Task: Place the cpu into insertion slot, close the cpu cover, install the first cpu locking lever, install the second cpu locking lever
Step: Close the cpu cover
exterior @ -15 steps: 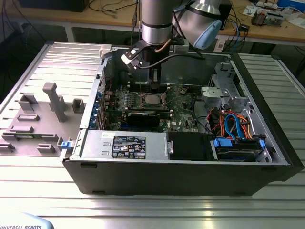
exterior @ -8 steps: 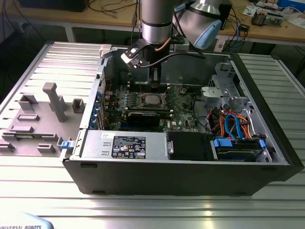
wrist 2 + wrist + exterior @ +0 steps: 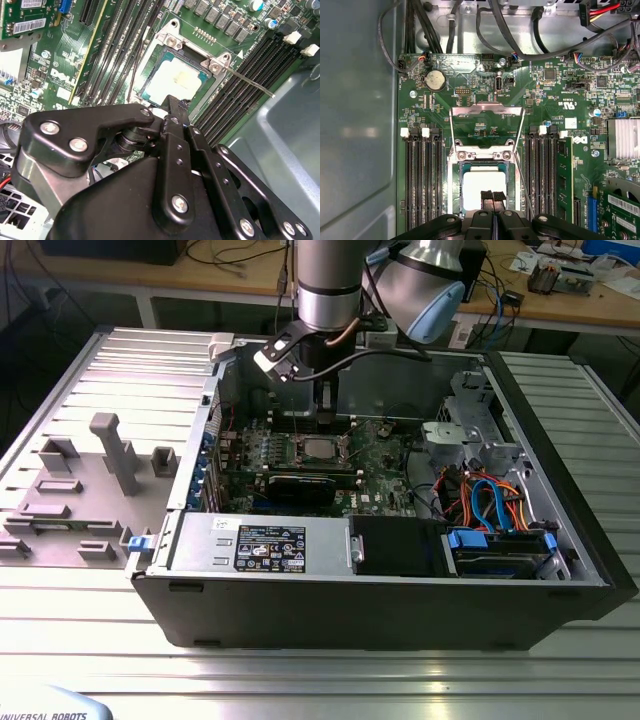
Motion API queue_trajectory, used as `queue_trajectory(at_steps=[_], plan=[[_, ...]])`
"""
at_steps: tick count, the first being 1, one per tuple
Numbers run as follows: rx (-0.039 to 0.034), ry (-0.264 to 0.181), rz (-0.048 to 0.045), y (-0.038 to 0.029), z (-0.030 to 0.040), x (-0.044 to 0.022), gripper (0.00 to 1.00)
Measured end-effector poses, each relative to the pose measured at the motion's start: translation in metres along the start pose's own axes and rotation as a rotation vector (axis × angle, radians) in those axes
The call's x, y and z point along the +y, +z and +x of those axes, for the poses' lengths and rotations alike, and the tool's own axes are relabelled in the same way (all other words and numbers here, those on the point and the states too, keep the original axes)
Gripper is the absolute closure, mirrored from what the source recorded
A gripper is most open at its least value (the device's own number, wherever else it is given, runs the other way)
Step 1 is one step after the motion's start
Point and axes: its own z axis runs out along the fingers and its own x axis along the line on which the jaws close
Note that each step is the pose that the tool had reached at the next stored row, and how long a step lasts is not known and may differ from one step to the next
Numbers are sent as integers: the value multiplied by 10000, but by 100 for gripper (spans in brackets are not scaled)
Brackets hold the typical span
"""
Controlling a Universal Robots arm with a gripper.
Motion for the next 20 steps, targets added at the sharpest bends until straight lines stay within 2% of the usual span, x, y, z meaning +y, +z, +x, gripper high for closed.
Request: queue_trajectory(at_steps=[13,20], plan=[[-1,0,1,-22,-1,1,89],[1,1,-1,-92,-4,4,89]])
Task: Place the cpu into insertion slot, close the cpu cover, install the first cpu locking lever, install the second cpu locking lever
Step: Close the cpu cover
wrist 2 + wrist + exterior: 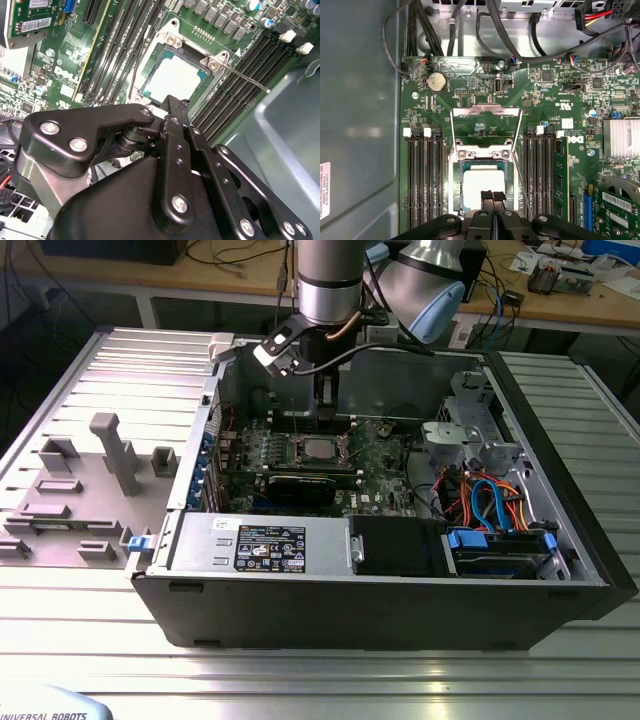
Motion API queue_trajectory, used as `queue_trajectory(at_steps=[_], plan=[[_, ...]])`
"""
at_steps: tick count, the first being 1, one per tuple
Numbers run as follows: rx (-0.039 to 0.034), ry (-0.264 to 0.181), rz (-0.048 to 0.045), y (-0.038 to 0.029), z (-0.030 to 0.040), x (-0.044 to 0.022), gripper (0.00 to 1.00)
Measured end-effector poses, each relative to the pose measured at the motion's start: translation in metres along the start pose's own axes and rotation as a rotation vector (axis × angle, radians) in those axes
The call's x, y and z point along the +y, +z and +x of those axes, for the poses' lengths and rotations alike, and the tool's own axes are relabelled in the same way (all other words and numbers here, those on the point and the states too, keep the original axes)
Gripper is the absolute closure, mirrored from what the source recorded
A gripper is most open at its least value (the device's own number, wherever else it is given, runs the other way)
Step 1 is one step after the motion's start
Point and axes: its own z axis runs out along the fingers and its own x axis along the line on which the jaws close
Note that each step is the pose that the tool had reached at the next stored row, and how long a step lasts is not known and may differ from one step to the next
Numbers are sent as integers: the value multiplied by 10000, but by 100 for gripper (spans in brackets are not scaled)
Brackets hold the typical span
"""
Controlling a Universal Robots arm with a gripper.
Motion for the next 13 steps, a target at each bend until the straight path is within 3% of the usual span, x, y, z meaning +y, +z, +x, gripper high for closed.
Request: queue_trajectory(at_steps=[3,5,7,13], plan=[[1,-1,0,-35,-2,2,89],[2,0,-1,-36,-2,2,89],[-43,-3,0,-38,-2,2,89],[-47,-3,0,-38,-2,2,89]])
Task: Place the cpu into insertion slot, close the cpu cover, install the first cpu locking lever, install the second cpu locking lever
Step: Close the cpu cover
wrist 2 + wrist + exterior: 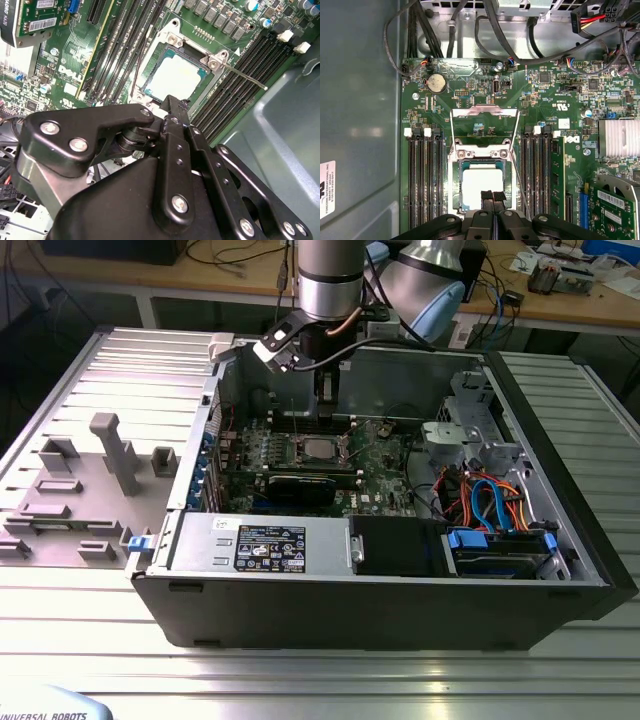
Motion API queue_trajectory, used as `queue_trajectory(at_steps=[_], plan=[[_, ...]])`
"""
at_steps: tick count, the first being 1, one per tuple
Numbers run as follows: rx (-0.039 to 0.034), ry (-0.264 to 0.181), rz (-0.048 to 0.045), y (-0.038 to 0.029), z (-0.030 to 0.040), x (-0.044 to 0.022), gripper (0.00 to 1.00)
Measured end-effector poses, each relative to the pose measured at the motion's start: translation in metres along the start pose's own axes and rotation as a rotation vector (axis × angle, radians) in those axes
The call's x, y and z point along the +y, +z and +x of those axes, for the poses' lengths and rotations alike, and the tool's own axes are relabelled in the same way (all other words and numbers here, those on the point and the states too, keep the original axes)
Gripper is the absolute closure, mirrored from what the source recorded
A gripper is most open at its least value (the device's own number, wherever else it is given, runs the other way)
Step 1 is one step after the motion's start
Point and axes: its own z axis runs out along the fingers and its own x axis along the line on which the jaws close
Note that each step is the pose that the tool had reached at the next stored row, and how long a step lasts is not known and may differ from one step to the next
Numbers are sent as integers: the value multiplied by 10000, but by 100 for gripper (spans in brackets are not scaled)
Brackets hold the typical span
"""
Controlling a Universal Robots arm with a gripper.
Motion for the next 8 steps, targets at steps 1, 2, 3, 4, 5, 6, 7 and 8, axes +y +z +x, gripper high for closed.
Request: queue_trajectory(at_steps=[1,2,3,4,5,6,7,8], plan=[[-1,0,0,0,0,0,89],[-1,0,0,-1,0,0,89],[-1,0,1,-4,0,1,89],[-3,0,2,-10,0,1,89],[-1,0,0,-19,-1,1,89],[-2,0,1,-41,-2,2,89],[-2,0,0,-53,-3,3,89],[-6,-1,0,-67,-3,3,89]])
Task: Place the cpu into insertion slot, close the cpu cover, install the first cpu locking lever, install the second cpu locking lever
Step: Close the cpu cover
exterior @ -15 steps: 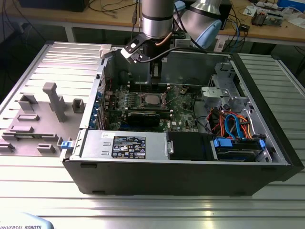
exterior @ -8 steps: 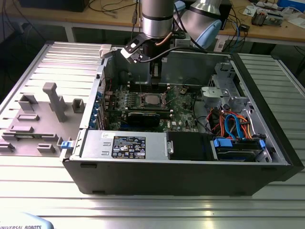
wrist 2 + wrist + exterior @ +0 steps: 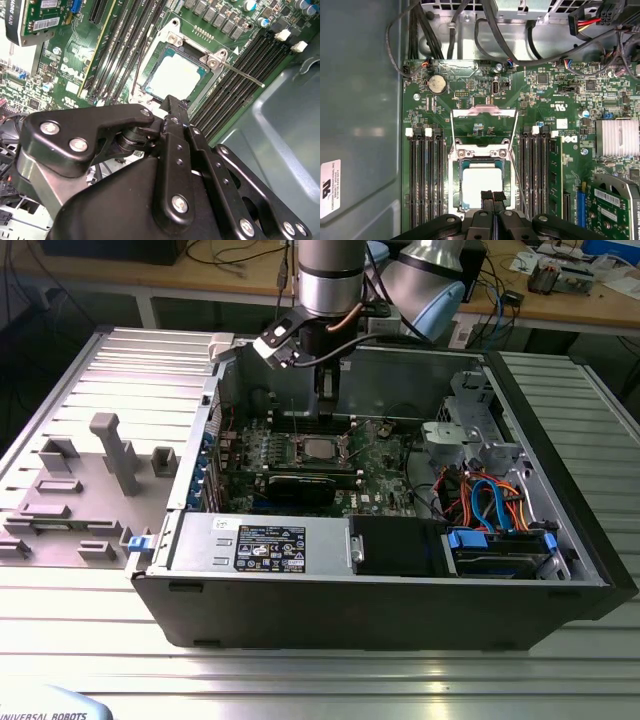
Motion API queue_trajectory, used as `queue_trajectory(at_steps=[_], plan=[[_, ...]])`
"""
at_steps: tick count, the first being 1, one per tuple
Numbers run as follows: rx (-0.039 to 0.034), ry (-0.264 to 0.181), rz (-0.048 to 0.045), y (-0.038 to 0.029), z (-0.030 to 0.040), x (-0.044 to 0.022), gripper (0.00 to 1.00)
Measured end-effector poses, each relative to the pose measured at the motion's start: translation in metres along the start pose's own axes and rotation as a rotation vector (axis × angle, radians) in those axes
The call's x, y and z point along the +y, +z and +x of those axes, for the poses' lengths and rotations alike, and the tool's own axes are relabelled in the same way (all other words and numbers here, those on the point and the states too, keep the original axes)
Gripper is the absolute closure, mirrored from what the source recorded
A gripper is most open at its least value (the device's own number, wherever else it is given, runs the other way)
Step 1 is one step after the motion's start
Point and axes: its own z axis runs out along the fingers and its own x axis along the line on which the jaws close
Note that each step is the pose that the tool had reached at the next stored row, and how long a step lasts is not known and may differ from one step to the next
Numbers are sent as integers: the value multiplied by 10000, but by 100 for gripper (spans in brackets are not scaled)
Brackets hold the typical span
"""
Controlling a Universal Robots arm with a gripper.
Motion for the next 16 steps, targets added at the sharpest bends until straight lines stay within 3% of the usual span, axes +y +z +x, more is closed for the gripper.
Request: queue_trajectory(at_steps=[6,11,16], plan=[[-38,-1,0,-96,-5,5,89],[-98,-6,2,-111,-6,9,89],[-100,-4,2,-110,-6,15,89]])
